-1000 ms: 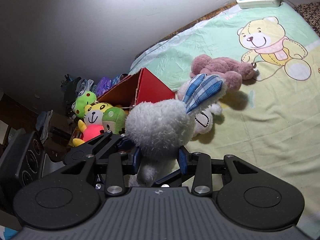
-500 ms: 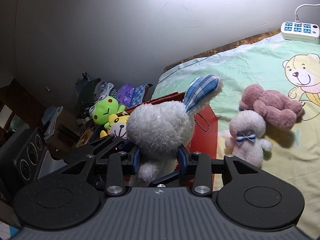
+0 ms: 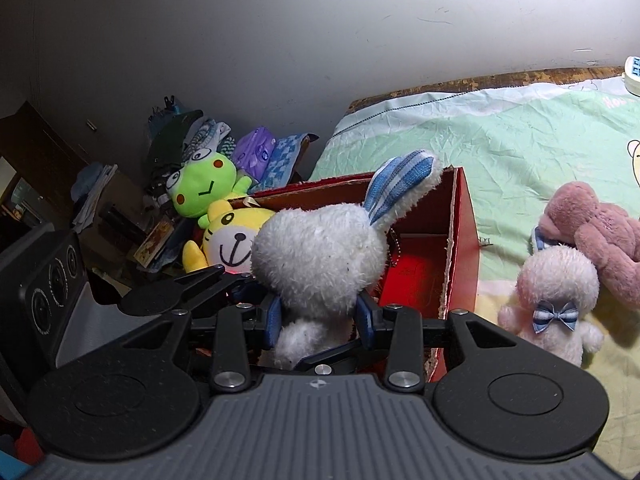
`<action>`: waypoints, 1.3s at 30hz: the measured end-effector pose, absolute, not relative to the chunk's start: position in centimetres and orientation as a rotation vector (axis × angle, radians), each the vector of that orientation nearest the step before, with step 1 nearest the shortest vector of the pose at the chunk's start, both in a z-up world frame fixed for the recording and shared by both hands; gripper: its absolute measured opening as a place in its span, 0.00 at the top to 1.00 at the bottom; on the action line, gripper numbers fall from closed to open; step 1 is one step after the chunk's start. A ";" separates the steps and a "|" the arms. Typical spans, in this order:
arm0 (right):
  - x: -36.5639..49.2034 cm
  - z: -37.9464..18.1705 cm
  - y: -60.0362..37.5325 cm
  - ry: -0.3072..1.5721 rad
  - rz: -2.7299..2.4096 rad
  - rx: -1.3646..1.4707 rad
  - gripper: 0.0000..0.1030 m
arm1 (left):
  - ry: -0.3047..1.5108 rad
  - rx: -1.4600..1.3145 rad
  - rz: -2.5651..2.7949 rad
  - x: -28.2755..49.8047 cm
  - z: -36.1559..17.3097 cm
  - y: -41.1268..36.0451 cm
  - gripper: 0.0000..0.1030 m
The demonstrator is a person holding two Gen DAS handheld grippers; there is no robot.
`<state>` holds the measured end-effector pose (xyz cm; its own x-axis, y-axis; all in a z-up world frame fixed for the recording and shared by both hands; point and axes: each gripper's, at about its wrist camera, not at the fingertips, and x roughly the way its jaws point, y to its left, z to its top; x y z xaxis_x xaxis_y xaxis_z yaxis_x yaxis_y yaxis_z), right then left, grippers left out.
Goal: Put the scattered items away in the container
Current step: 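Carry the bunny over the red box and lower it inside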
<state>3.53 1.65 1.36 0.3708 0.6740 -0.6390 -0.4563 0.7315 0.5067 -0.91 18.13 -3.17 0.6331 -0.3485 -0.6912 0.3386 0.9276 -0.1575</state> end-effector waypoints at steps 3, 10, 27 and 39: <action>4.1 1.0 2.3 0.966 0.704 0.206 0.61 | 0.832 -0.019 -0.409 -0.8 -4.3 17.9 0.24; 5.3 -0.7 3.9 1.007 0.683 0.133 0.61 | 0.895 -0.018 -0.396 1.3 -6.9 18.3 0.24; 5.6 0.6 3.8 0.934 0.608 0.090 0.50 | 0.908 -0.017 -0.436 2.1 -7.6 18.6 0.24; 6.6 -0.6 4.2 0.985 0.575 0.162 0.69 | 0.931 -0.031 -0.467 2.3 -7.7 17.7 0.20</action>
<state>6.61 4.21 -0.56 0.4188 0.5274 -0.7392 -0.3845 0.8405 0.3818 2.28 17.67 -7.73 0.5052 -0.4004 -0.7645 0.3741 0.8999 -0.2241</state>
